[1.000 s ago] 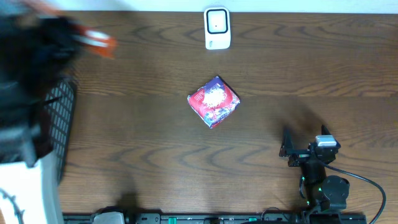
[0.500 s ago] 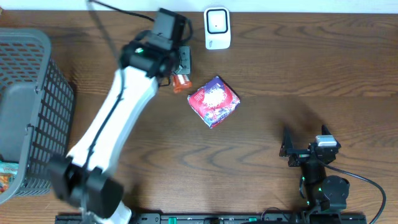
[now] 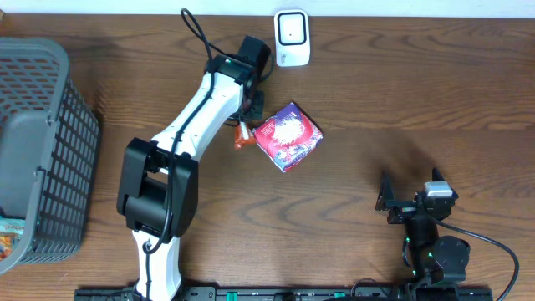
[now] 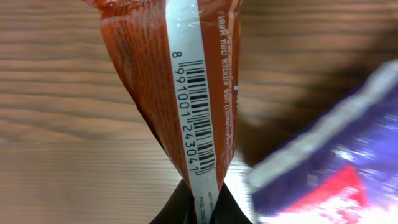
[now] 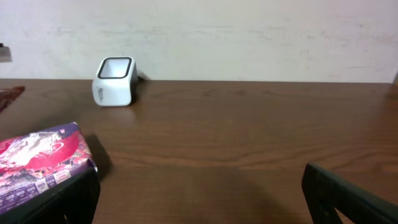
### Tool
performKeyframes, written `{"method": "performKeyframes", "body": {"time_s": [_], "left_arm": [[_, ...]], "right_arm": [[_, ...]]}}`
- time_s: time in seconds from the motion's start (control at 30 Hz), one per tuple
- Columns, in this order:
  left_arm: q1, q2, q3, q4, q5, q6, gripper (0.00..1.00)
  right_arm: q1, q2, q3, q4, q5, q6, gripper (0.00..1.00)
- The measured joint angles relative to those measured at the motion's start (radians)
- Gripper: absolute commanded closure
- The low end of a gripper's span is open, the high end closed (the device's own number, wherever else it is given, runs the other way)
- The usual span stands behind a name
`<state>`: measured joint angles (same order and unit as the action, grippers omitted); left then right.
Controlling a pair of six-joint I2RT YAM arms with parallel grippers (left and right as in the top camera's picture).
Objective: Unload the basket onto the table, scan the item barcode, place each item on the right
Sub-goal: 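Hold the red bar's barcode toward the scanner, then set it down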
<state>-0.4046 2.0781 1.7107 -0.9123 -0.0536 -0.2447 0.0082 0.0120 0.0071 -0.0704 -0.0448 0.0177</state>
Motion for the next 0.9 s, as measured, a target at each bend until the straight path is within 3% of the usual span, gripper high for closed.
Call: {"method": "performKeyframes", "body": {"time_s": [0.37, 0.73, 0.9], "left_arm": [[-0.071, 0.046, 0.000, 0.006, 0.078, -0.030, 0.92], [-0.156, 0.047, 0.000, 0.119, 0.146, -0.077, 0.92], [-0.173, 0.047, 0.005, 0.088, 0.137, -0.080, 0.92]], "right_arm": [[0.000, 0.000, 0.000, 0.000, 0.000, 0.000, 0.01], [0.000, 0.000, 0.000, 0.000, 0.000, 0.000, 0.01], [0.000, 0.000, 0.000, 0.000, 0.000, 0.000, 0.01]]}}
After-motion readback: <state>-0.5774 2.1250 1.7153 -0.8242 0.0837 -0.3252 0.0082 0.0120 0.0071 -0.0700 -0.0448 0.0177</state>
